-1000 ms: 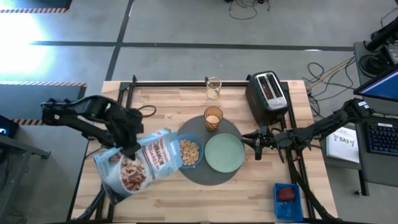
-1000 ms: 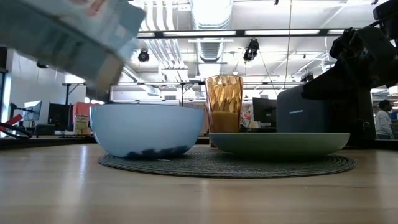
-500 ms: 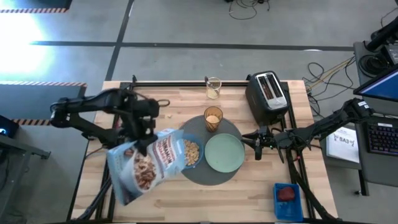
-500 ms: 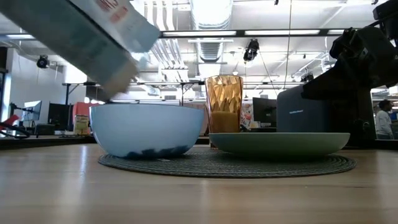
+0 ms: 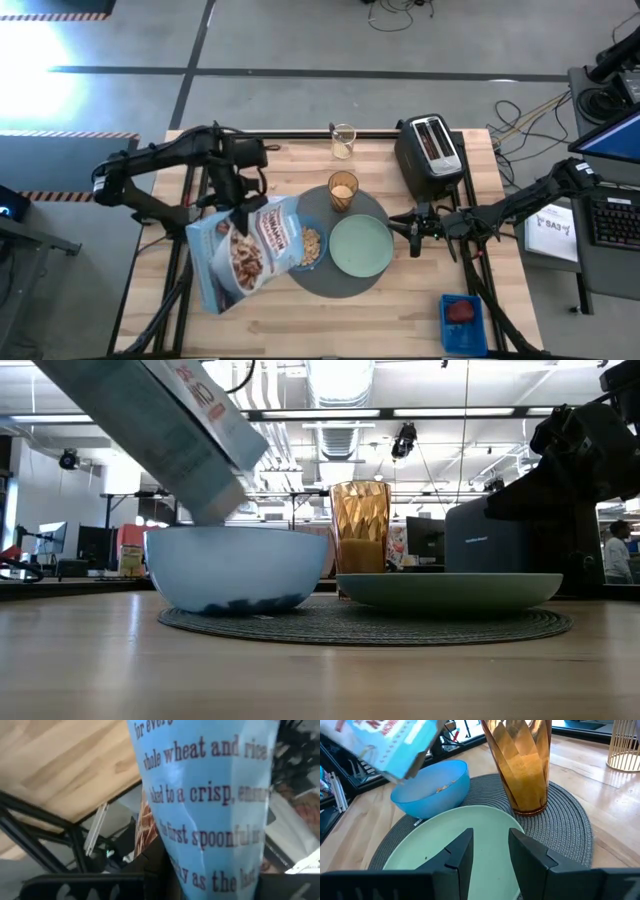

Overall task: Arrange a breakfast setting
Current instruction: Pour the cereal from the cereal box into the blue bowl

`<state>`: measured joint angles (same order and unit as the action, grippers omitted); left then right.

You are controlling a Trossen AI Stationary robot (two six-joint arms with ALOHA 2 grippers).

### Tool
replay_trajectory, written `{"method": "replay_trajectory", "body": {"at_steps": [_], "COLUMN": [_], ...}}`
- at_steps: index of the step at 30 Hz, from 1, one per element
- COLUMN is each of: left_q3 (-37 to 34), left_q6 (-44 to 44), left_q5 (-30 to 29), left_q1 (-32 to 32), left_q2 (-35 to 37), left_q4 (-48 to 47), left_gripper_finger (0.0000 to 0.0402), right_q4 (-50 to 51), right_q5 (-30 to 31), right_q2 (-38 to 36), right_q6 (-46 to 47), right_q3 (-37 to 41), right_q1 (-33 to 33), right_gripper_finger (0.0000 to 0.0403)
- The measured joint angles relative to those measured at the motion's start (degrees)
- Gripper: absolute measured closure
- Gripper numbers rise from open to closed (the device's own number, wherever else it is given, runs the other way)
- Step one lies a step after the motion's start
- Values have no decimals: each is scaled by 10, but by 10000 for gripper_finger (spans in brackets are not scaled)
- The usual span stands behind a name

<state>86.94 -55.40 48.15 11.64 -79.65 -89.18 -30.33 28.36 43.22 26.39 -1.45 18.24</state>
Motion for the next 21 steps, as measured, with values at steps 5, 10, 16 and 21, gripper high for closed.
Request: {"method": "replay_trajectory", "body": {"at_steps": [5, 10, 16, 21], "left_q3": [3, 4, 4, 4], "left_q6": [14, 20, 15, 45], "left_q5": [-1, 21, 20, 38], "left_q1": [14, 17, 21, 21], "left_q2": [-19, -29, -27, -29], "left_q4": [-7, -7, -8, -8], "left_gripper_finger": [360, 360, 360, 360], "right_q4": [0, 0, 0, 0], "right_q5": [0, 0, 0, 0], "right_q2": [0, 0, 0, 0], "right_q6": [0, 0, 0, 0], "right_q3": [0, 0, 0, 0], "right_q1": [0, 0, 0, 0], "right_gripper_finger": [289, 289, 289, 289]}}
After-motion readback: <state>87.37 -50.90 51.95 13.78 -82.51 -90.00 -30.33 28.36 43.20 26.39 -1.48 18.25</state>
